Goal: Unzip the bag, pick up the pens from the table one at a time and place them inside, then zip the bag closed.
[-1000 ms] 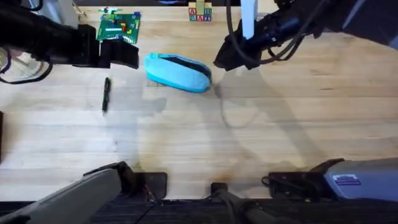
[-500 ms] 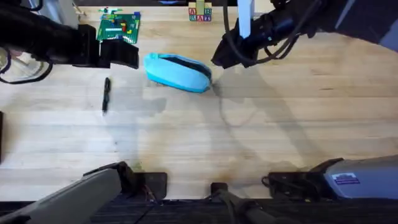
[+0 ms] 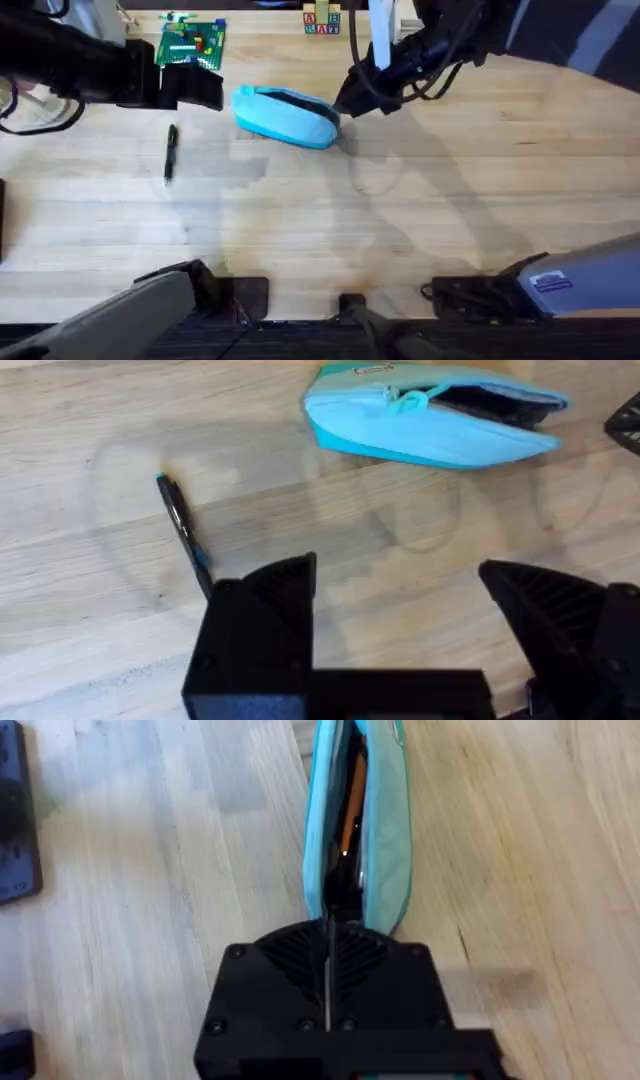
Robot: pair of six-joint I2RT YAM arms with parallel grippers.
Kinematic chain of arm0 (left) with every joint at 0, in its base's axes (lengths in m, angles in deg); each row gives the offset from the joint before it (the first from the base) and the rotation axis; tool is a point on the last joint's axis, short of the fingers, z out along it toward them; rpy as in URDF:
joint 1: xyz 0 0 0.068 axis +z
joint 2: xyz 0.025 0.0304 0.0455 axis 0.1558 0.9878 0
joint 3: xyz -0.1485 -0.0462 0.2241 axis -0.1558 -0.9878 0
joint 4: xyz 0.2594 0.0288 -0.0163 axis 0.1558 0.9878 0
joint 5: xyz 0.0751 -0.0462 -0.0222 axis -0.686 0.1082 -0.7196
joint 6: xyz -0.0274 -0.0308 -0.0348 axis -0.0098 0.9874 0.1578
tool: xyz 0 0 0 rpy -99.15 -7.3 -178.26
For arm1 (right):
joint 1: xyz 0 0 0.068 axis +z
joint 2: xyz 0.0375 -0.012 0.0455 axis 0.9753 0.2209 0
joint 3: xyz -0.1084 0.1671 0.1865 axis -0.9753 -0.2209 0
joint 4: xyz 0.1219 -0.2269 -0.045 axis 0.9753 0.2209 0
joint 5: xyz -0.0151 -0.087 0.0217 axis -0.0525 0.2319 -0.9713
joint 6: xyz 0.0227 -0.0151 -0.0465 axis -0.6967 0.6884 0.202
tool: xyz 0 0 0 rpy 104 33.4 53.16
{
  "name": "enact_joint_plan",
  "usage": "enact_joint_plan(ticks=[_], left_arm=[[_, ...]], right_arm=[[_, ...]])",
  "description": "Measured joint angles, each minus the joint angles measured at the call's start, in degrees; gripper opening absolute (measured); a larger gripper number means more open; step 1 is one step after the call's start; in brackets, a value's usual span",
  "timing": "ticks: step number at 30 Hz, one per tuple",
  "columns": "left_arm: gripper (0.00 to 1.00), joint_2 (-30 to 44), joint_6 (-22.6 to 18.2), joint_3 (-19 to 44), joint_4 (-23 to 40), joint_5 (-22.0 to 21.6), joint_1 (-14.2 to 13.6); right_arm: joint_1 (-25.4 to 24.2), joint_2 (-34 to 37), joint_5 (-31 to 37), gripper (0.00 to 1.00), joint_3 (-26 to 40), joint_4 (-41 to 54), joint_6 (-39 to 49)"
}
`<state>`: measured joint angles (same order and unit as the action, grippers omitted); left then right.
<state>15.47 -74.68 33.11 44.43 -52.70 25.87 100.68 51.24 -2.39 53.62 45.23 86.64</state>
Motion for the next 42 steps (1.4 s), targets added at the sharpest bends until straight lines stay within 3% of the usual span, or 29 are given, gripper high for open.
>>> enact_joint_plan(ticks=[42], left_arm=[[0.996, 0.0, 0.0, -0.1, 0.0, 0.0, 0.0]], right_arm=[[3.1, 10.1, -0.1, 0.030, 0.0, -7.5, 1.1]])
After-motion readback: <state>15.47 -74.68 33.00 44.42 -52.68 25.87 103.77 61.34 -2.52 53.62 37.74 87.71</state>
